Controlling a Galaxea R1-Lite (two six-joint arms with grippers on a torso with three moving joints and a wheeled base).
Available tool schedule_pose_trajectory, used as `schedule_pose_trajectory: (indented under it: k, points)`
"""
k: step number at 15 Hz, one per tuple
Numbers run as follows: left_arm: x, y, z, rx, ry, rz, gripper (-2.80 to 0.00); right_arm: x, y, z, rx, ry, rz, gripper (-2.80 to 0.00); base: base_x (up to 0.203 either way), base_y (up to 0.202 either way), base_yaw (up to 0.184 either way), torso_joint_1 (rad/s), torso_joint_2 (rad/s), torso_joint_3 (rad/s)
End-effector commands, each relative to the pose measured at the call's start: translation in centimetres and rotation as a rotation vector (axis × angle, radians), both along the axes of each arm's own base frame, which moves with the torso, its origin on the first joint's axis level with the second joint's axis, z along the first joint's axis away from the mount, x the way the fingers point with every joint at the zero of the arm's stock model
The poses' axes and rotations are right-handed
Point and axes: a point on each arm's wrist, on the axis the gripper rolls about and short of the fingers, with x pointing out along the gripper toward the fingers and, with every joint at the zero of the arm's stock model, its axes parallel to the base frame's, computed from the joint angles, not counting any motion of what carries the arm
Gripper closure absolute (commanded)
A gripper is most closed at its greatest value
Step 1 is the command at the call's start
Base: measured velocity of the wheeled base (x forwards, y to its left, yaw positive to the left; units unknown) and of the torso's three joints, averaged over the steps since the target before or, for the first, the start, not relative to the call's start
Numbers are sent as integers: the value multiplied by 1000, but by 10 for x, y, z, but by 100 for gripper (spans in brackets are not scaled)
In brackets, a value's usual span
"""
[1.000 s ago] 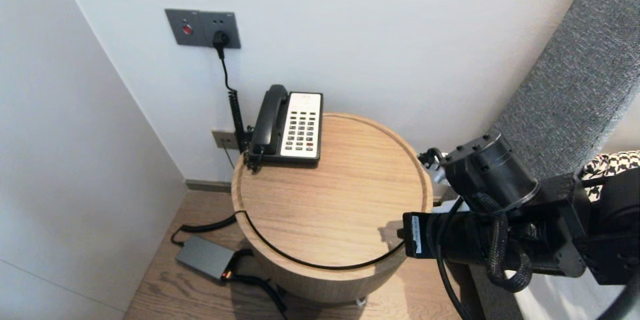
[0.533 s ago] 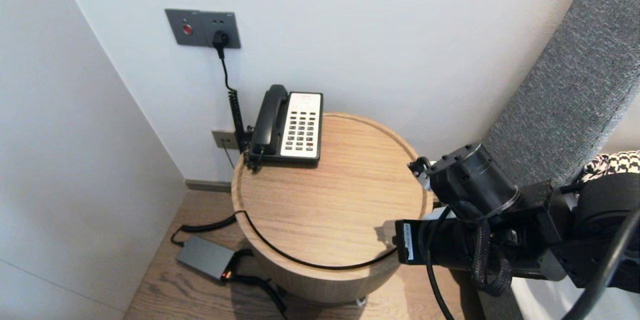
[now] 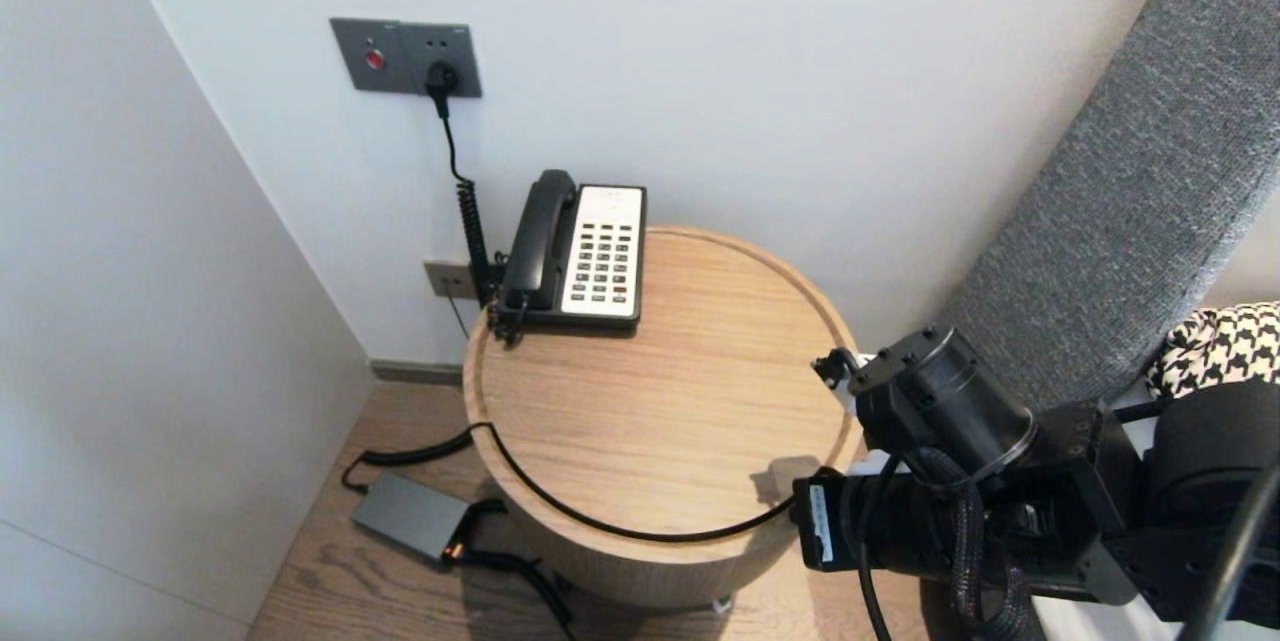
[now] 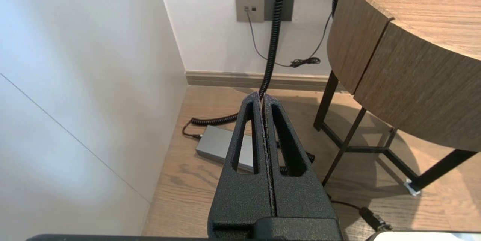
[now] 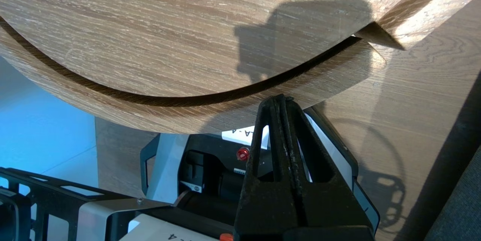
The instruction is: Open the nightstand drawer
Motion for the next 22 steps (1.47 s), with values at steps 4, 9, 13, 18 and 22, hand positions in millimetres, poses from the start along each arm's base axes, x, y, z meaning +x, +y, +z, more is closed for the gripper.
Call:
schedule_pose_trajectory:
  k: [4, 9, 13, 18, 22]
  points:
    - [1, 0, -3, 0, 12, 1, 0, -5, 0, -1, 3, -1, 9, 0, 0, 0, 0, 0, 0, 0]
    - [1, 0, -3, 0, 12, 1, 0, -1, 6, 5, 41, -54, 8, 0, 0, 0, 0, 0, 0, 0]
    - [1, 0, -3, 0, 12, 1, 0, 3, 9, 3, 39, -53, 7, 0, 0, 0, 0, 0, 0, 0]
    - [1, 0, -3, 0, 12, 1, 0, 4, 12, -8, 28, -13, -9, 0, 0, 0, 0, 0, 0, 0]
    - [1, 0, -3, 0, 12, 1, 0, -2, 13, -7, 33, -10, 6, 0, 0, 0, 0, 0, 0, 0]
